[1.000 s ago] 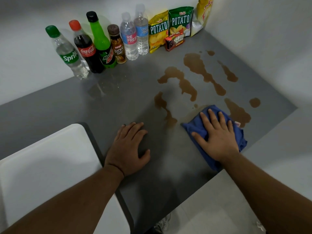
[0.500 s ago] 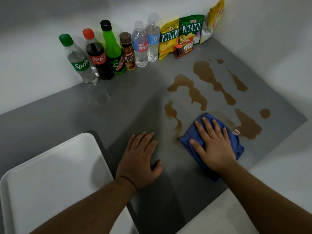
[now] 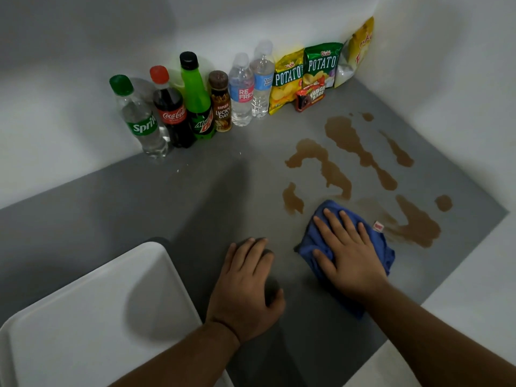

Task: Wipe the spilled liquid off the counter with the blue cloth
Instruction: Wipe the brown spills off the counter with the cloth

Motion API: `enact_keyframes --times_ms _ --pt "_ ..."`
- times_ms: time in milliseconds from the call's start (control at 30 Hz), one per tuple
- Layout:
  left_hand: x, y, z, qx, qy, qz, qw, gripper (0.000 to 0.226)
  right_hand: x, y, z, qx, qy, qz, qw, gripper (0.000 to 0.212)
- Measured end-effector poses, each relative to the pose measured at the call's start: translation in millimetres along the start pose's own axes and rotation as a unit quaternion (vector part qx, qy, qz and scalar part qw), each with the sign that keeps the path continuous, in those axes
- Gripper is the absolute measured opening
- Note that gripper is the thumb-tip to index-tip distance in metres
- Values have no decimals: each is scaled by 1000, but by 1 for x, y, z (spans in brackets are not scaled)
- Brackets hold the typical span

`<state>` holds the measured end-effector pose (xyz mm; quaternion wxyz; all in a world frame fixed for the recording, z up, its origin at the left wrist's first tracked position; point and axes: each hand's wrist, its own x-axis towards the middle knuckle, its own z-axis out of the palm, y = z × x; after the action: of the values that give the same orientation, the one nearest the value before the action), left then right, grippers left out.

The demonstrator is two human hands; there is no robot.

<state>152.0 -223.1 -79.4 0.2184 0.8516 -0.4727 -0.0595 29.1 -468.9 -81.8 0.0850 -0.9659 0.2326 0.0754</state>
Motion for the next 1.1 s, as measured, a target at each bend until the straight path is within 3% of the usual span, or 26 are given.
enact_keyframes --times_ms 167,400,500,667,767,933,1100 --pt "0 -2 1 -7 -11 -10 1000 63 52 -46 -4 -4 9 65 998 72" --pt "0 -7 6 -37 1 -7 999 65 11 -17 0 1 7 -84 996 64" --pt "0 -6 7 -35 -3 -6 999 65 35 -8 -7 2 7 -52 999 65" --pt "1 -6 7 -38 -9 -11 999 62 100 -51 -12 17 12 32 999 73" --pt "1 -6 5 -38 -4 -13 999 60 87 -63 -4 9 13 -28 999 68" --pt "2 -6 4 -50 7 -10 999 61 50 -20 -6 5 3 -127 992 63" --pt "2 -3 1 -36 -11 -8 999 60 94 -34 -17 7 8 -17 1000 68"
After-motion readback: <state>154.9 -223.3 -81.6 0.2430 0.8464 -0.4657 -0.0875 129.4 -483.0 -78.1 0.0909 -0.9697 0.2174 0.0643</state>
